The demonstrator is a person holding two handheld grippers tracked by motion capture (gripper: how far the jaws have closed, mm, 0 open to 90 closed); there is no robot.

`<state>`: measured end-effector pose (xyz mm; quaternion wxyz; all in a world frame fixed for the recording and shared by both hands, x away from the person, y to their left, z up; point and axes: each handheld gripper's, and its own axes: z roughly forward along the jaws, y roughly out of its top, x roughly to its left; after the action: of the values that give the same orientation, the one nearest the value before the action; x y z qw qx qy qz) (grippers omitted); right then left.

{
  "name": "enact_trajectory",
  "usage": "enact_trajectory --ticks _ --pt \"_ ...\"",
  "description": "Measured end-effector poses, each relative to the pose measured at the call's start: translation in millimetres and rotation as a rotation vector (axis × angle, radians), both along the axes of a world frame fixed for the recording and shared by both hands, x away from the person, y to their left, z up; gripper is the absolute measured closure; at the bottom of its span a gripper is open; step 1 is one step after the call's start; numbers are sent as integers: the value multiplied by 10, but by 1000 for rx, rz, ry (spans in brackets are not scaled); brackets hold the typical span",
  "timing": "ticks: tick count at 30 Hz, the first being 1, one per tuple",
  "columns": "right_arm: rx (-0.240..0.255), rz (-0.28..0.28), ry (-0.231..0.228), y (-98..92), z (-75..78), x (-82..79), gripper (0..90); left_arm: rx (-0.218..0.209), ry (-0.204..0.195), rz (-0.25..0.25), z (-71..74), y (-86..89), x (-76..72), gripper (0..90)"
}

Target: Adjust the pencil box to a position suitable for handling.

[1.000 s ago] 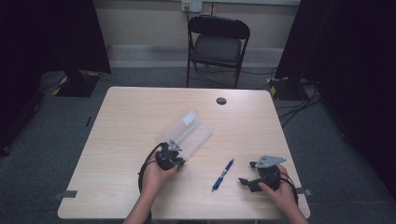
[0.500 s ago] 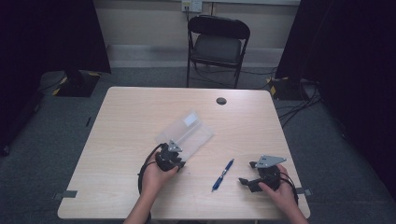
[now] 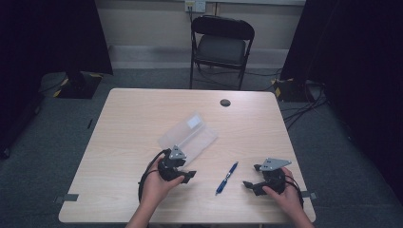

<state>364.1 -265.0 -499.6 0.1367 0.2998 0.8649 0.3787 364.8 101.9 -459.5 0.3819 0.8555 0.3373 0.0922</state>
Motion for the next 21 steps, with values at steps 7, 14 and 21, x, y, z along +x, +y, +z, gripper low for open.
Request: enact_trajectory --ticks 7,14,21 --pt "1 -7 -5 4 2 -16 176 -7 -10 -36 -95 -18 -197 368" --pt "69 41 -6 146 79 -35 221 -4 -5 -77 -163 -2 -382 362" --pt "46 98 12 520 69 -61 195 -14 -27 -71 -186 43 -447 339"
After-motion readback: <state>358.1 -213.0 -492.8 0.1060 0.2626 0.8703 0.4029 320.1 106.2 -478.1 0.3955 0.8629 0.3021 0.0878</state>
